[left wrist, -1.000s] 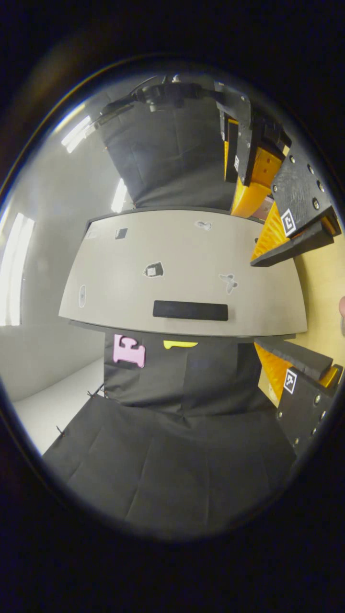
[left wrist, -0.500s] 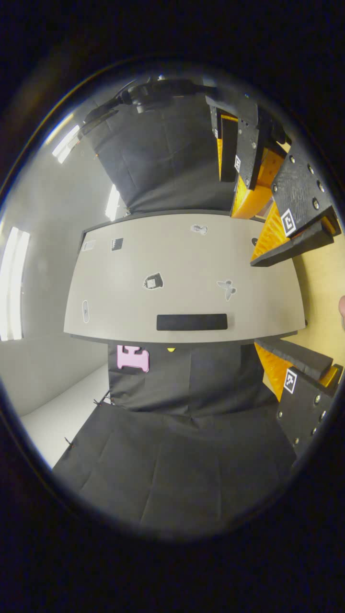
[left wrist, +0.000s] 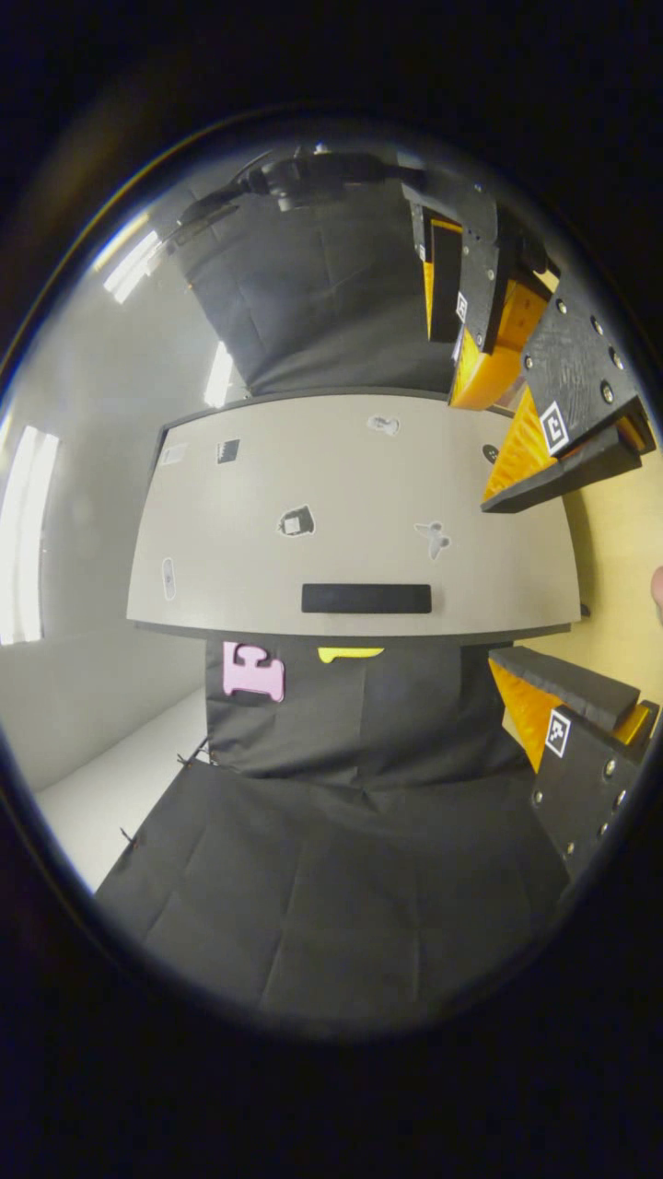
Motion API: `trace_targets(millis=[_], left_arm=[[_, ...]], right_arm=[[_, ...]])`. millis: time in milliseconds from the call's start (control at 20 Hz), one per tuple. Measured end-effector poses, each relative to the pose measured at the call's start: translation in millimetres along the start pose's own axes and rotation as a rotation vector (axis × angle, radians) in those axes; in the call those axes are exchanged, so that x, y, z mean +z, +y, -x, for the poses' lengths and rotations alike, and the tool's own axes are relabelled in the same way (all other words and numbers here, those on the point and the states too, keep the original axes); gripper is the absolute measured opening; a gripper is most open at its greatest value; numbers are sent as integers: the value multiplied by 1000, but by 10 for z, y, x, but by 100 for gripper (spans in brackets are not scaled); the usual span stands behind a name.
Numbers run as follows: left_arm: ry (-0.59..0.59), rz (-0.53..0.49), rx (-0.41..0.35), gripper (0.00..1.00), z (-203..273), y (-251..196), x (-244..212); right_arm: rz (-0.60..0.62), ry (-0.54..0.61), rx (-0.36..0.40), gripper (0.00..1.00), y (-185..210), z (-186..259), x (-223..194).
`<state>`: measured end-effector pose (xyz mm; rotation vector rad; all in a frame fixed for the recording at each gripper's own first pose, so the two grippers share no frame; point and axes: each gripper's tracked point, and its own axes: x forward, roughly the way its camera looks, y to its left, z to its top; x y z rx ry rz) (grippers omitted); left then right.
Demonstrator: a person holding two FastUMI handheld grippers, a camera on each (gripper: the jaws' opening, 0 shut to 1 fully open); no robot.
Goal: Open the cabinet door with the right hand, grasp the bottle in the cabinet with the left hand and place it on the coaster, then close the cabinet door with the right hand.
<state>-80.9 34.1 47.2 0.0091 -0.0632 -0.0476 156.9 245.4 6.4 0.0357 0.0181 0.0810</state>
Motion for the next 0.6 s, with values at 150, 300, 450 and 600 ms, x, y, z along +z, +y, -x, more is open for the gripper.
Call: trace_targets(millis=[150,300,450,600], left_arm=[[-6,-17,4,84,20,32,35],[-10,-24,-1,84,23,18,48],[-8,-43,-3,84,16,21,49],[-15,-47,1,84,13,26,68]], right_arm=[[-7,-6,11,93,36,-22,11],[-5,-16,19,93,74,-18,46],[-11,-12,26,93,90,-34,24],[0,-8,31,93,98,-32,8]])
